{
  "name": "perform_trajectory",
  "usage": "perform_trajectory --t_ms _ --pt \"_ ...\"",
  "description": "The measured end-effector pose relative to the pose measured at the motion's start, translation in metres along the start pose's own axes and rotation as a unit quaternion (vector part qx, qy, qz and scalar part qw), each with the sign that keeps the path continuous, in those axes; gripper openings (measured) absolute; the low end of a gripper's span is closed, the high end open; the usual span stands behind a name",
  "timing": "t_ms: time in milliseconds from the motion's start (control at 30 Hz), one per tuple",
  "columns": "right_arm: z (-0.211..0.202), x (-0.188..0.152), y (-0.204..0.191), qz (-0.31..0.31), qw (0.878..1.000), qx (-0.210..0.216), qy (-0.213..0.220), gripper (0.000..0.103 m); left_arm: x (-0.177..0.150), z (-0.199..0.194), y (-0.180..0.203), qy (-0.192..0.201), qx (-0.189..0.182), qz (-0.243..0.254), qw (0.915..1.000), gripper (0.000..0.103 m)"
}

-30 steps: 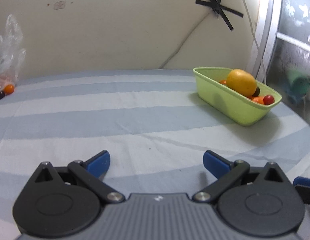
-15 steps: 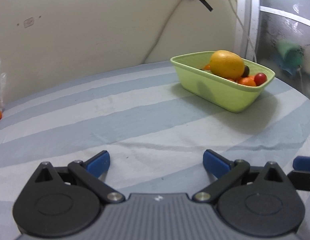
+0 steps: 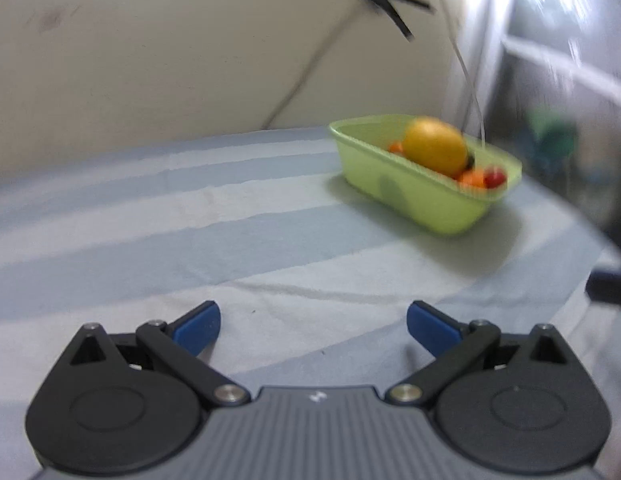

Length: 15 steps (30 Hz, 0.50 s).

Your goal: Organize fruits

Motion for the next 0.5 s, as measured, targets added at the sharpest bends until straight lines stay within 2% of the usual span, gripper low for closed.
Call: perform_trajectory --t_ms 67,167,300,433,500 --pt "-0.006 0.002 0.005 0.000 1.000 -0.011 0.012 0.058 0.005 -0.009 -0.012 0.000 -0.021 -0.061 0.9979 0.103" --pt "-0.006 0.001 0.009 0.002 1.000 -0.021 0.019 0.059 0.015 -0.026 -0.020 0.012 -0.031 -0.099 0.9945 0.103" --pt "0.001 -0.001 0.007 0.007 1.000 -0.010 0.015 0.059 0.036 -0.058 -0.015 0.050 -0.035 -0.105 0.9926 0.103" --pt "0.003 -0.004 0.000 0.009 1.000 0.001 0.017 0.059 0.054 -0.083 0.006 0.080 -0.045 -0.088 0.9919 0.103" --pt "0.003 -0.006 -0.002 0.008 1.000 0.005 0.017 0.059 0.058 -0.091 0.022 0.092 -0.035 -0.071 0.9925 0.103"
Point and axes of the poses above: each gripper's, at about its wrist camera, not at the fingertips, and z roughly the way its jaws point, y to its right, x to its top, the point moved 5 cm from there along z, roughly the way its jaws point, and after that the axes turned 13 degrees about -z, right-handed, at the moved point
